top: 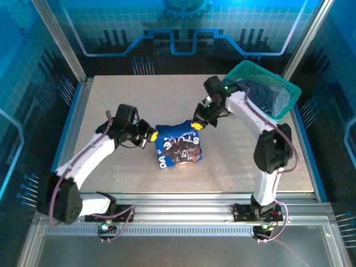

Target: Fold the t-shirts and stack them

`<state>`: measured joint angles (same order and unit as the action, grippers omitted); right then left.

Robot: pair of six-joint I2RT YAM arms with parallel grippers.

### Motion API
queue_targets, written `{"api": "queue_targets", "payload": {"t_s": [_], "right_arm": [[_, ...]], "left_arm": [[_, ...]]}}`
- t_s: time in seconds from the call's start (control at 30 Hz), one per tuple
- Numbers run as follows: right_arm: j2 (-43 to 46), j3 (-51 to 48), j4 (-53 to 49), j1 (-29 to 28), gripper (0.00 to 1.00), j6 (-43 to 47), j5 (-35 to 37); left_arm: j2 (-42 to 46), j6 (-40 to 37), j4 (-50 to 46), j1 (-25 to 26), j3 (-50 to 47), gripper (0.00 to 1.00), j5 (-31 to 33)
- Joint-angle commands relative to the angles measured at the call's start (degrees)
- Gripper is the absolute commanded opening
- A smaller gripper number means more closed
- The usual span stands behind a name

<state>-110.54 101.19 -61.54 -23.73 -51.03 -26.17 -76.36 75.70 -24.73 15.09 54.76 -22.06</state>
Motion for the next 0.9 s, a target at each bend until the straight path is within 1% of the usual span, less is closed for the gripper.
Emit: {"api": "queue_targets", "payload": {"t_s": [0.0,0.07,0.13,0.17,0.2,0.23,0.27,0.3,0.37,0.47,0.53,0.6,0.67,0.7,0.8,0.87], "right_arm": [[-7.76,6.69,-0.87,2.11,0.04,1.53,0.38],[-12.09,11.07,-0.18,2.92,0.23,2.64,2.53],[-15.17,14.40,2.55,3.55,0.41,4.66,4.37],[-15.77,15.70,3.44,3.60,0.48,6.01,5.58],[-16.10,17.50,2.94,3.51,0.54,7.89,8.22],[-15.62,18.07,2.75,3.51,0.56,9.43,9.40],[-14.85,17.77,2.40,3.51,0.57,10.31,10.37],[-13.19,16.29,2.22,3.47,0.58,11.08,11.31],[-8.59,10.35,3.38,3.03,0.58,11.23,11.93],[0.25,-2.99,8.43,0.80,0.55,9.02,12.76],[4.36,-10.65,13.54,-1.14,0.48,6.45,11.62],[6.18,-16.06,20.11,-3.31,0.41,3.11,10.23],[5.03,-16.34,24.03,-4.65,0.34,0.80,8.66],[3.35,-14.45,24.16,-5.01,0.31,0.00,8.04],[-3.57,-6.56,18.44,-5.26,0.18,-0.57,8.72],[-7.39,-4.11,15.54,-4.49,0.15,-0.71,10.53]], "left_arm": [[-9.18,-3.84,5.74,-3.80,5.04,0.08,-5.74],[-15.95,-7.34,7.00,-5.24,9.47,0.17,-7.26],[-21.45,-12.28,2.38,-6.37,15.62,0.24,-6.71],[-22.47,-13.99,1.49,-6.63,17.10,0.28,-6.12],[-22.33,-14.84,1.08,-6.63,17.65,0.37,-5.22],[-21.06,-14.98,1.76,-6.49,16.87,0.46,-4.42],[-19.45,-14.99,2.44,-6.27,15.50,0.51,-3.85],[-17.07,-14.72,2.91,-6.01,13.62,0.52,-3.26],[-12.00,-13.71,2.39,-5.08,8.96,0.51,-1.42],[-5.87,-9.80,4.22,-1.39,1.83,0.46,0.54],[-5.73,-8.19,6.37,0.79,-0.03,0.42,0.81],[-8.36,-7.46,8.23,1.34,0.12,0.36,0.87],[-11.58,-7.65,10.54,1.34,2.01,0.34,1.11],[-13.79,-8.36,10.63,1.40,4.28,0.34,1.31],[-20.41,-10.76,8.44,1.44,12.17,0.34,0.62],[-24.36,-11.56,8.20,1.52,15.78,0.33,0.23]]}}
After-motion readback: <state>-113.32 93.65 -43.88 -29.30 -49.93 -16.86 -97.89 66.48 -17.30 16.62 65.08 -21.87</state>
